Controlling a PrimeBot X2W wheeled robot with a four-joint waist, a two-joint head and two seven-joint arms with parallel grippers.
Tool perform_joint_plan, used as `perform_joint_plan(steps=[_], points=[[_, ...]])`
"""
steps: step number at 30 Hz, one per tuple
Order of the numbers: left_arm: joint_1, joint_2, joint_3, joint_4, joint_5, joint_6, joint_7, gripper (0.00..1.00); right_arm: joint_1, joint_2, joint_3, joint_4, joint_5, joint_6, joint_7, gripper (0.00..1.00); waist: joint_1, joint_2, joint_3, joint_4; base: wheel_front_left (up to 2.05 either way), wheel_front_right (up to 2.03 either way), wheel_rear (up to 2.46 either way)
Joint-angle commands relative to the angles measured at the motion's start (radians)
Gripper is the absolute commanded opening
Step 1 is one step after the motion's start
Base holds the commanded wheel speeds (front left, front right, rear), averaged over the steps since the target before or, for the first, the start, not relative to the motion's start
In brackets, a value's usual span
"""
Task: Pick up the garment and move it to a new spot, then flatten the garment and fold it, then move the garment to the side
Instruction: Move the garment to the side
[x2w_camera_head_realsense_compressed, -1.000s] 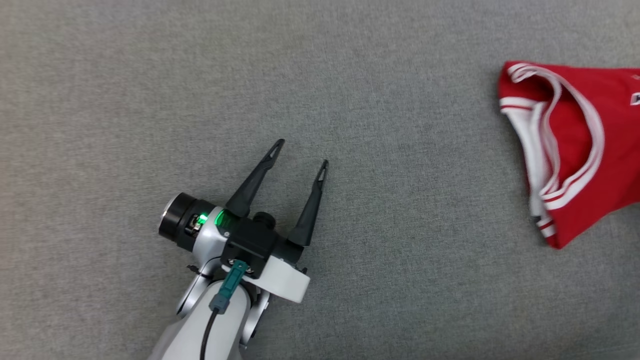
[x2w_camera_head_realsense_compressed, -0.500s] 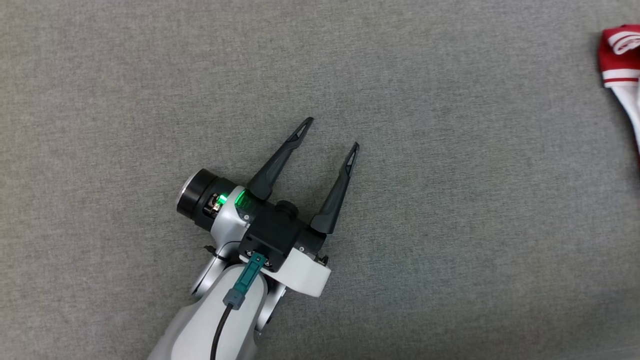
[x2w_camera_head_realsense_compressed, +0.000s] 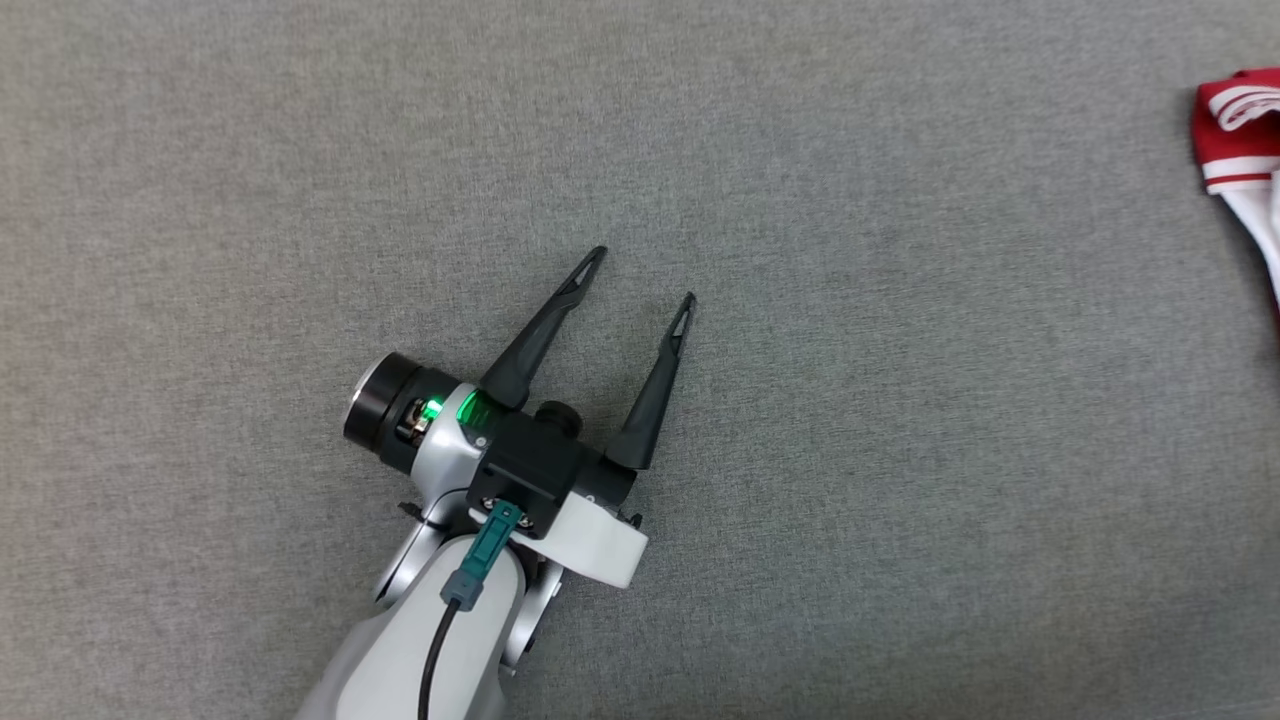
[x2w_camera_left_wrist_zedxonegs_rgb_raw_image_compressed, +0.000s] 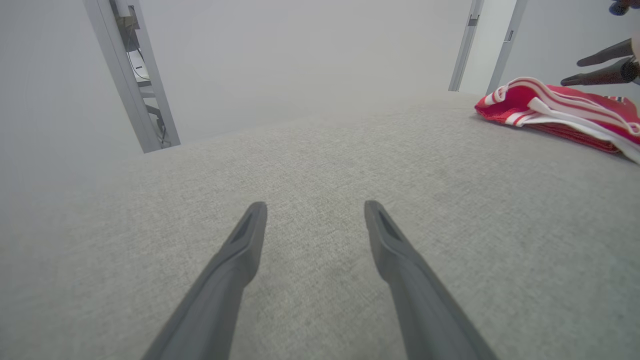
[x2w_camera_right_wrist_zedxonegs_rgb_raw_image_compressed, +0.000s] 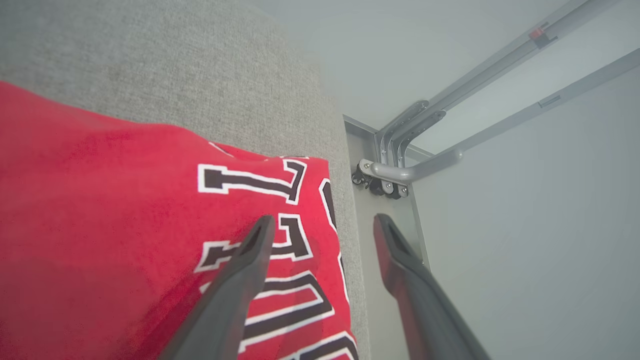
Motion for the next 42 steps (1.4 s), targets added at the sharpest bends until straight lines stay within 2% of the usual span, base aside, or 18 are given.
perform_joint_plan(steps=[1,5,10,15,20,22,33,37,40,42], points=[[0.024,0.015,0.012,0.013,-0.01,0.011,0.003,1.0,-0.014,0.016,-0.018,0.002,-0.014,-0.002,-0.005,1.0,0.0,0.0,-0.034,-0.005,0.0,0.0,0.0],[0.046,0.009,0.023,0.008,-0.016,0.019,0.002,1.0,0.001,0.073,-0.076,-0.053,-0.049,-0.002,-0.005,1.0,0.0,0.0,-0.113,-0.013,0.0,0.0,0.0],[0.108,0.01,0.063,0.007,-0.038,0.033,0.002,1.0,0.072,0.14,-0.175,-0.18,-0.107,-0.002,-0.004,1.0,0.0,0.0,-0.225,-0.015,0.0,0.0,0.0],[0.182,0.01,0.117,0.004,-0.054,0.04,0.002,1.0,0.214,0.231,-0.307,-0.321,-0.126,-0.002,-0.004,1.0,0.0,0.0,-0.336,-0.003,0.0,0.0,0.0],[0.263,0.009,0.185,-0.003,-0.064,0.05,0.002,1.0,0.419,0.326,-0.42,-0.459,-0.158,-0.002,-0.004,1.0,0.0,0.0,-0.448,0.025,0.0,0.0,0.0],[0.276,0.009,0.199,-0.008,-0.065,0.051,0.002,1.0,0.457,0.342,-0.449,-0.493,-0.17,-0.002,-0.004,1.0,0.0,0.0,-0.466,0.031,0.0,0.0,0.0],[0.382,0.008,0.303,-0.043,-0.059,0.054,0.002,1.0,0.823,0.551,-0.716,-0.862,-0.301,-0.002,-0.004,1.0,0.0,0.0,-0.574,0.074,0.0,0.0,0.0],[0.409,0.008,0.319,-0.049,-0.075,0.058,0.002,1.0,0.908,0.614,-0.782,-0.956,-0.347,-0.002,-0.004,1.0,0.0,0.0,-0.588,0.085,0.0,0.0,0.0],[0.429,0.008,0.321,-0.044,-0.083,0.051,0.002,1.0,0.966,0.658,-0.828,-1.004,-0.339,-0.002,-0.003,1.0,0.0,0.0,-0.596,0.091,0.0,0.0,0.0],[0.44,0.008,0.318,-0.04,-0.09,0.049,0.002,1.0,0.998,0.674,-0.832,-1.028,-0.353,-0.002,-0.004,1.0,0.0,0.0,-0.601,0.095,0.0,0.0,0.0]])
